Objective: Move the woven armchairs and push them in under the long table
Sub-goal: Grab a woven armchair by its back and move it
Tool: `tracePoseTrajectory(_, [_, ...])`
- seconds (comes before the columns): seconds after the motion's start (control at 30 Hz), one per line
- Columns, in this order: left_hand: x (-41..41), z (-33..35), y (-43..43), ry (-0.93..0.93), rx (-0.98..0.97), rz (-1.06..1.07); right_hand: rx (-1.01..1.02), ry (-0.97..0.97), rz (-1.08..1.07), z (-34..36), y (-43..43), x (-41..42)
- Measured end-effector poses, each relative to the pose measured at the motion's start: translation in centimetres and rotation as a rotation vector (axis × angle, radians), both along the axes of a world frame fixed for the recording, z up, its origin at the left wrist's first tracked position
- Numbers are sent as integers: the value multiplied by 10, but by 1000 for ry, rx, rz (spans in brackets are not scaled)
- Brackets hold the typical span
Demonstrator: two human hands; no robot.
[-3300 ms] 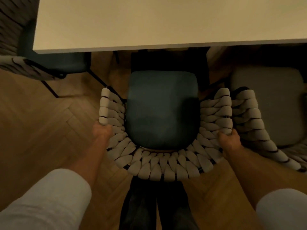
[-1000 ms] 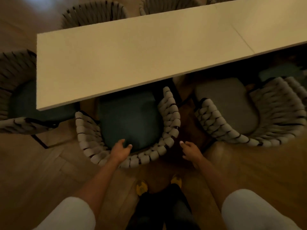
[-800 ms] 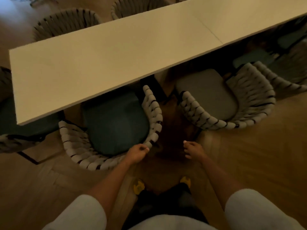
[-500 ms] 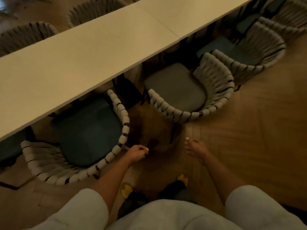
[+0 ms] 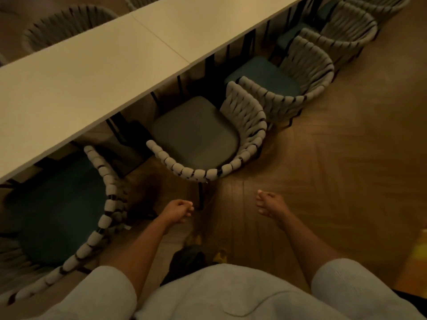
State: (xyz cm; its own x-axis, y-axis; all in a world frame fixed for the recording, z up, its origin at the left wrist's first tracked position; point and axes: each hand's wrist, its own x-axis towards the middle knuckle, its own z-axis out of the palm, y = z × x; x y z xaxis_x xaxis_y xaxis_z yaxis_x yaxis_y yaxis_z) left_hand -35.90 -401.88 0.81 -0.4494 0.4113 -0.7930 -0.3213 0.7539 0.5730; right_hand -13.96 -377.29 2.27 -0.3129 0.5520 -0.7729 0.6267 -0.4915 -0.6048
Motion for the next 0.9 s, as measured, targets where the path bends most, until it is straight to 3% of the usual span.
tracePoseTrajectory(0.33, [-70, -53, 107, -12, -166, 340, 62, -57, 55, -19, 136, -65])
tracePoseTrajectory(0.5, [-134, -57, 145, 40, -334, 544, 205, -121, 165, -17, 205, -128])
tracePoseTrajectory(0.67, [-169, -60, 162, -28, -347, 773, 352, -162, 277, -14, 249, -193])
tracePoseTrajectory(0.9, [-193, -81, 173, -12, -432, 901, 493, -265, 355, -57, 313, -288])
